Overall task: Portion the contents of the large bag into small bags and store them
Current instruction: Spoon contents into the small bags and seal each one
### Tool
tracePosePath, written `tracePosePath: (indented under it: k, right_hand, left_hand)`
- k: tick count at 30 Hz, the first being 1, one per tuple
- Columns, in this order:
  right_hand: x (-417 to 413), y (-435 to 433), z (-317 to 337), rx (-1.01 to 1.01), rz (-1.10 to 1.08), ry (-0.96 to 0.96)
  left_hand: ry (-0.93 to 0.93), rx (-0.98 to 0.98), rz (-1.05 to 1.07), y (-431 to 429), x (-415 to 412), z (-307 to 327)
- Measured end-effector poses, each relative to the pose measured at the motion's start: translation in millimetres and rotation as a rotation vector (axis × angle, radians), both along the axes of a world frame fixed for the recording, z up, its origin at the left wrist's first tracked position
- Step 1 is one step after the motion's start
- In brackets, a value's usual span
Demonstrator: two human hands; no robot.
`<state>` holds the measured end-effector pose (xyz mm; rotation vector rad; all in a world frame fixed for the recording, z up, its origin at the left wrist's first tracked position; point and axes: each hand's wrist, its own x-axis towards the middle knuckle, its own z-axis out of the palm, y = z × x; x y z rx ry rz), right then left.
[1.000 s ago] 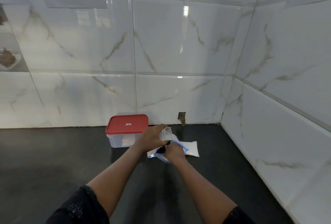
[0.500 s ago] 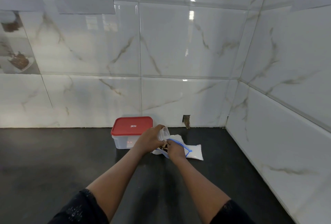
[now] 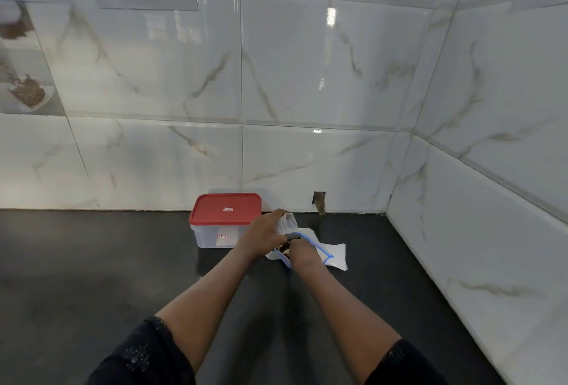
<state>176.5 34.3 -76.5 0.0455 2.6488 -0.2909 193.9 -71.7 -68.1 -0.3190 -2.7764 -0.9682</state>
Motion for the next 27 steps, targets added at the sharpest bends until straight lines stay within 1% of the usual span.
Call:
tracePosePath:
  k: [2,4,6,10,13,14,15,18,19,20,21,23,26,27]
  right_hand:
    - [-2.8,2.2,4.4,-0.022,0.006,-0.003]
    - [-2.5,5.4,-1.8,-0.042,0.014,0.073]
    - [4.1,9.2,-12.3,-0.07,-0.04,0.153]
    - [8.9,12.4,-18.4,-0.195,-0.195,0.147]
    - [9.6,12.5,-13.2,-0.294,-0.252,0.1]
    - [11.8,14.0,-11.7,-0.397,-0.31,0.1]
    - [12.2,13.7,-11.7,-0.557,-0.411,0.088]
    - [14.7,9.5,-10.9,-1.193,-0.826,-0.001]
    - [13.5,6.3,-12.0,-1.354,-0.978,-0.044]
    - [11.1,3.6,-13.5,-1.46,-1.104,-0.069]
    - [10.1,2.5,-11.5,-1.537,-1.177,-0.089]
    - [14.7,2.0,-5.1,-1.633,-1.233,-0.11]
    - [20.6,3.1,-1.2,-1.675,-1.283,-0.056]
    - [20.1,2.4,-0.5,-1.648,-1.284,-0.044]
  left_hand:
    - [-0.006,-0.009,-0.006,-0.2,-0.5,-1.1]
    - [-0.003,-0.012,-0.013,-0.6,-0.7,-2.8]
    - [-0.007,-0.006,-0.023,-0.6,-0.9,-4.9]
    - [-0.014,-0.024,-0.027,-1.0,-2.2,-5.3]
    - [-0.013,-0.03,-0.021,-1.5,-3.4,-4.9]
    - [-0.013,-0.032,-0.022,-1.6,-3.6,-5.2]
    - [-0.017,-0.032,-0.025,-2.1,-4.0,-6.0]
    - [-0.019,-0.026,-0.034,-3.8,-5.1,-8.8]
    - [-0.021,-0.019,-0.038,-4.8,-5.3,-9.8]
    - [-0.02,-0.014,-0.043,-5.1,-5.3,-10.1]
    - [-0.02,-0.009,-0.048,-5.4,-5.6,-10.7]
    - [-0.019,-0.005,-0.054,-5.8,-5.2,-10.9]
    - [-0.013,-0.009,-0.048,-4.9,-5.2,-10.8]
    - [-0.012,-0.008,-0.043,-3.8,-5.4,-10.7]
